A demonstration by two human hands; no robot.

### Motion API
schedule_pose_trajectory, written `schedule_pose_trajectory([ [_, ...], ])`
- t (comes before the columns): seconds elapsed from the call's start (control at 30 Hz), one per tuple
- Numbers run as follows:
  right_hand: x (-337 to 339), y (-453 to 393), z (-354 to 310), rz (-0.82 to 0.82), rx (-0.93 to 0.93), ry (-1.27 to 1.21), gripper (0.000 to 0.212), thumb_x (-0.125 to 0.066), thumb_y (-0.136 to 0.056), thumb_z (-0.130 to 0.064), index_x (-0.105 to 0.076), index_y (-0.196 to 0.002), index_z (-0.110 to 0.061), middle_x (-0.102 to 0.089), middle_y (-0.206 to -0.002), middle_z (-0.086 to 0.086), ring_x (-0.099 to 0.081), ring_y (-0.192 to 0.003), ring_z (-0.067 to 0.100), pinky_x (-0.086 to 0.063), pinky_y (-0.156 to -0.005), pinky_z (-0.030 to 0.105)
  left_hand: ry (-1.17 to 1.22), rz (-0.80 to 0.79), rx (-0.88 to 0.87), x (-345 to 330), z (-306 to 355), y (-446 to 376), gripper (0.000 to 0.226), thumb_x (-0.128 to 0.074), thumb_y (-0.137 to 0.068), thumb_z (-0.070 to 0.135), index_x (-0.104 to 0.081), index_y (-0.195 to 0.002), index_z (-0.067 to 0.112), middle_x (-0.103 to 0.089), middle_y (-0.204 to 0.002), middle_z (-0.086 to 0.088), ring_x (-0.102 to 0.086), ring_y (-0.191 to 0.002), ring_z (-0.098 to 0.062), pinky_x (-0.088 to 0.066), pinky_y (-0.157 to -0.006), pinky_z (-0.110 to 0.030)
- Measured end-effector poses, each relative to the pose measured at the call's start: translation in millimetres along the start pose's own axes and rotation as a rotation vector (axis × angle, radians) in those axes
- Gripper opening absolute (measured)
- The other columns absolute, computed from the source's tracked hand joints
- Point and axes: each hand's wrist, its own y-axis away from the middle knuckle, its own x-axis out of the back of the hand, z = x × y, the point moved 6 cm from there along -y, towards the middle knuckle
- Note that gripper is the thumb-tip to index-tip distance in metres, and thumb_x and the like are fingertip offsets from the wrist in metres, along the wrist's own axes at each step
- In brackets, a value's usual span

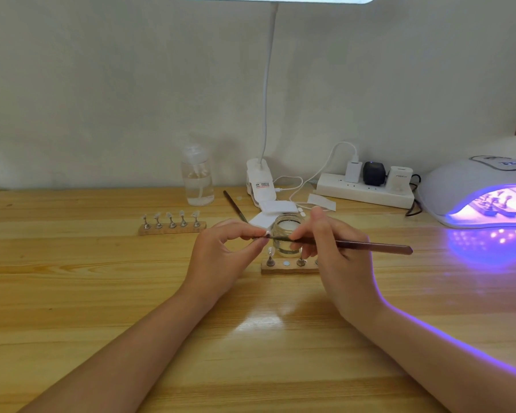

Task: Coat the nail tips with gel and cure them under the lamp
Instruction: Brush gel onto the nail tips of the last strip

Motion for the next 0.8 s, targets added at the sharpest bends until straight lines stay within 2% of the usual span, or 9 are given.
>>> schedule_pose_trajectory([
  [0.1, 0.8, 0.9, -2.0, 0.011, 0.007, -0.042, 0.042, -0.044, -0.082, -0.037, -0.066, -0.059, -0.009, -0.063, -0.054, 0.001, -0.054, -0.048, 0.003, -0.043, -0.050, 0.014, -0.006, 0.000, -0.006, -0.2, -0.1, -0.1, 0.024, -0.074, -0.071, 0.006, -0.069, -0.075, 0.029, -0.067, -0.074, 0.009, -0.060, -0.075, -0.005, -0.045, -0.074, -0.012],
  [0.27, 2.2, -3.5, -0.2, 0.037, 0.022, 0.018, 0.036, -0.045, -0.091, -0.025, -0.067, -0.067, -0.010, -0.063, -0.059, 0.000, -0.055, -0.055, 0.000, -0.041, -0.056, 0.011, -0.014, 0.016, -0.020, 0.4, -0.6, 0.0, 0.027, -0.075, -0.071, 0.007, -0.068, -0.074, 0.033, -0.066, -0.074, 0.009, -0.060, -0.076, -0.004, -0.043, -0.075, -0.009],
  [0.4, -1.0, -0.2, -0.2, -0.007, 0.027, 0.012, 0.039, -0.044, -0.084, -0.036, -0.067, -0.064, -0.012, -0.064, -0.057, -0.004, -0.057, -0.054, 0.000, -0.042, -0.055, 0.010, -0.026, 0.015, -0.023, 0.4, -0.1, 0.0, 0.027, -0.075, -0.071, 0.006, -0.068, -0.075, 0.032, -0.067, -0.075, 0.008, -0.060, -0.077, -0.004, -0.041, -0.075, -0.007],
  [0.53, 1.3, 1.1, -3.0, 0.018, 0.036, -0.025, 0.044, -0.046, -0.090, -0.036, -0.066, -0.058, -0.012, -0.063, -0.054, 0.002, -0.055, -0.048, 0.004, -0.043, -0.051, 0.015, -0.008, 0.003, 0.009, -0.2, -0.7, 0.1, 0.019, -0.074, -0.072, 0.006, -0.071, -0.076, 0.024, -0.068, -0.075, 0.008, -0.061, -0.075, -0.004, -0.044, -0.074, -0.009],
  [0.73, 12.2, -4.8, -1.8, 0.064, 0.003, -0.059, 0.049, -0.034, -0.087, -0.051, -0.071, -0.080, -0.020, -0.063, -0.049, 0.006, -0.051, -0.033, 0.012, -0.042, -0.046, 0.012, 0.017, -0.004, 0.062, 0.6, -0.2, 1.1, 0.013, -0.074, -0.072, 0.009, -0.071, -0.079, 0.020, -0.069, -0.076, 0.013, -0.063, -0.075, 0.002, -0.042, -0.072, -0.004],
  [0.8, 15.7, -5.6, -1.1, 0.073, 0.025, -0.031, 0.048, -0.033, -0.086, -0.052, -0.070, -0.079, -0.023, -0.058, -0.043, 0.008, -0.047, -0.030, 0.011, -0.039, -0.041, 0.013, 0.037, -0.011, 0.057, -0.1, 0.8, 1.1, 0.013, -0.074, -0.072, 0.008, -0.071, -0.077, 0.020, -0.069, -0.076, 0.012, -0.063, -0.075, 0.002, -0.043, -0.073, -0.005],
])
